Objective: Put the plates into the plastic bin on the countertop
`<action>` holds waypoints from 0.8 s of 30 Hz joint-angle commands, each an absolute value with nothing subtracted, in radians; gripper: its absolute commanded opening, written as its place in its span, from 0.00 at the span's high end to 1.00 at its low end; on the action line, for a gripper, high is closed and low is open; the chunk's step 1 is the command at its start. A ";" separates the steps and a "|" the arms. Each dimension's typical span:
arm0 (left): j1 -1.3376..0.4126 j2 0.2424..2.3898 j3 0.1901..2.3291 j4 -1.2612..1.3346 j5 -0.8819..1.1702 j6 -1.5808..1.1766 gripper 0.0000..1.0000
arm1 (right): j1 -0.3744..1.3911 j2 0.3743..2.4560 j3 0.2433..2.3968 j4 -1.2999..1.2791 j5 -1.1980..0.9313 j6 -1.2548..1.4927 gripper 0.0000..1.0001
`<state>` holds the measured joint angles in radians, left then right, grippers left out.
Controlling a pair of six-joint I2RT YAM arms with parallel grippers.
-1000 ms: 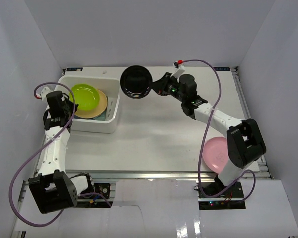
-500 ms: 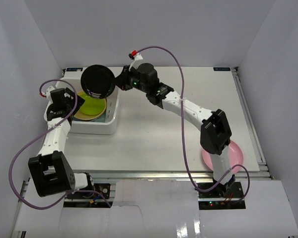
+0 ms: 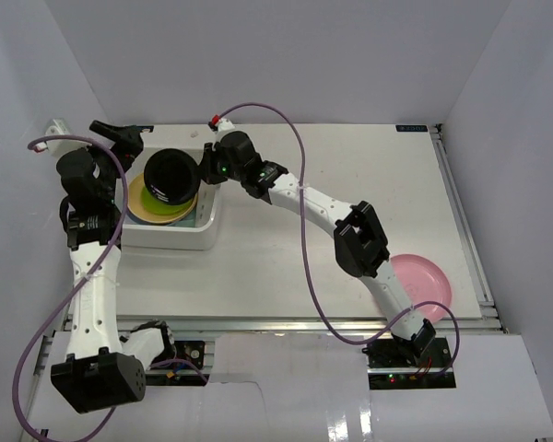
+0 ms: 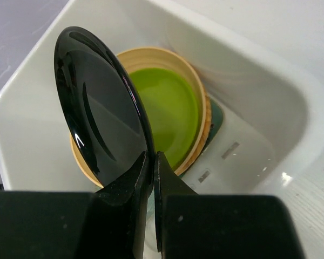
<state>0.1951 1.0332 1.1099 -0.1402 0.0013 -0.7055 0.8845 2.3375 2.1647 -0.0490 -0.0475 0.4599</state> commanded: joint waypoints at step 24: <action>-0.423 1.230 1.183 -0.086 0.355 -0.681 0.02 | 0.461 1.569 1.351 0.212 -0.020 0.482 0.52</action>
<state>-0.2920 1.2121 1.1774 -0.1226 0.3782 -0.6823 0.6041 1.7340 1.4807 0.1112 -0.0582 0.4641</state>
